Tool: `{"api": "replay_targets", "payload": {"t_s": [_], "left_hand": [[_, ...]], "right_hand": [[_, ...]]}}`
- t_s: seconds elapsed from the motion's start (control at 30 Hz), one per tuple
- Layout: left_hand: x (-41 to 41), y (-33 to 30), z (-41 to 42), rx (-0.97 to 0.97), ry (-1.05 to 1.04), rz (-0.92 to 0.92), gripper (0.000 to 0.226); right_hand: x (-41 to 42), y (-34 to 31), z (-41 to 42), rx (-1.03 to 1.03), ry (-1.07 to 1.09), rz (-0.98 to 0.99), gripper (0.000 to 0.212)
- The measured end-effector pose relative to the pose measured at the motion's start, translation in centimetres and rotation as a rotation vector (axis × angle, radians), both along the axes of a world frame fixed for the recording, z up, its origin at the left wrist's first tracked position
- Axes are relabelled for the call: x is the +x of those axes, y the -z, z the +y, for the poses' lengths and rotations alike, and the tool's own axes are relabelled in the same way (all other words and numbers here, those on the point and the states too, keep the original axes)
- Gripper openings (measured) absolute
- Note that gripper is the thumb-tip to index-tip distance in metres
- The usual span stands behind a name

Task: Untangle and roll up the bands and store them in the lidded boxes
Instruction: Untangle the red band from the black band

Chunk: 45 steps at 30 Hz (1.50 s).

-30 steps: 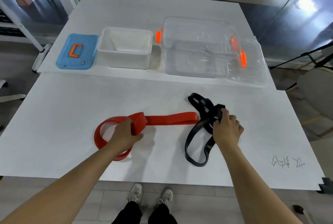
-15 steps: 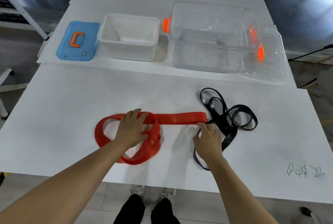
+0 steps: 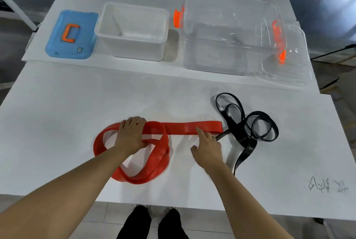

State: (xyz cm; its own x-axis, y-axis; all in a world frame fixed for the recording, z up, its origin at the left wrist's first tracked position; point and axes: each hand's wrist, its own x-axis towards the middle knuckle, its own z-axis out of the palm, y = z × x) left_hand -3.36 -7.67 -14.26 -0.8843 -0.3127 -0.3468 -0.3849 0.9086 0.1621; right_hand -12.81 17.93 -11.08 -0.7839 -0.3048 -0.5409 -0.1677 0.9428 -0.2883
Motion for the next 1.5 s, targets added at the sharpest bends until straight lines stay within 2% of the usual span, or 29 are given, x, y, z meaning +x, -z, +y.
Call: {"api": "replay_targets", "payload": {"t_s": [0.17,0.3,0.43,0.6,0.7,0.9,1.0,1.1,1.17,1.27,1.4,1.5], "left_hand": [[0.1,-0.1,-0.1,-0.04,-0.048,-0.026,0.077],[0.2,-0.8,0.3,0.039,-0.11,-0.063,0.055],[0.6,-1.7,0.0,0.073,-0.232,0.053,0.033],[1.2,-3.5,-3.1,0.032,-0.436,0.249,0.02],[1.7,-4.2,-5.1,-0.007,-0.554,0.279,0.018],[4.0,-3.6,-7.9,-0.064,-0.708,0.156,0.031],[5.3,-3.1,-8.3,-0.079,-0.585,0.031,0.05],[6.5,-2.8,-8.2,-0.087,-0.448,0.046,0.067],[7.2,-2.8,-7.9,-0.102,-0.37,0.064,0.067],[7.9,-3.0,-7.3,-0.059,-0.37,0.062,0.064],[9.0,-2.1,-7.3,-0.017,-0.372,-0.095,0.093],[9.3,-1.9,-6.6,-0.095,-0.359,-0.046,0.096]], "right_hand": [[0.1,-0.1,-0.9,-0.002,-0.033,0.008,0.077],[0.1,-0.1,-1.9,-0.023,-0.044,-0.003,0.079],[0.1,-0.4,-3.1,-0.056,-0.065,-0.005,0.08],[0.9,-0.9,-5.2,-0.098,-0.137,0.014,0.08],[1.7,-0.8,-6.7,-0.134,-0.176,0.012,0.08],[3.0,-1.0,-7.9,-0.126,-0.194,0.015,0.075],[3.4,-0.9,-7.7,-0.119,-0.184,0.013,0.074],[3.9,-0.7,-7.2,-0.118,-0.176,-0.001,0.073],[4.3,-0.7,-6.9,-0.109,-0.169,-0.023,0.073],[5.1,-0.9,-6.3,-0.115,-0.159,-0.036,0.072],[6.1,-1.3,-5.3,-0.104,-0.148,-0.061,0.07],[6.6,-1.7,-4.2,-0.074,-0.137,-0.068,0.069]]}}
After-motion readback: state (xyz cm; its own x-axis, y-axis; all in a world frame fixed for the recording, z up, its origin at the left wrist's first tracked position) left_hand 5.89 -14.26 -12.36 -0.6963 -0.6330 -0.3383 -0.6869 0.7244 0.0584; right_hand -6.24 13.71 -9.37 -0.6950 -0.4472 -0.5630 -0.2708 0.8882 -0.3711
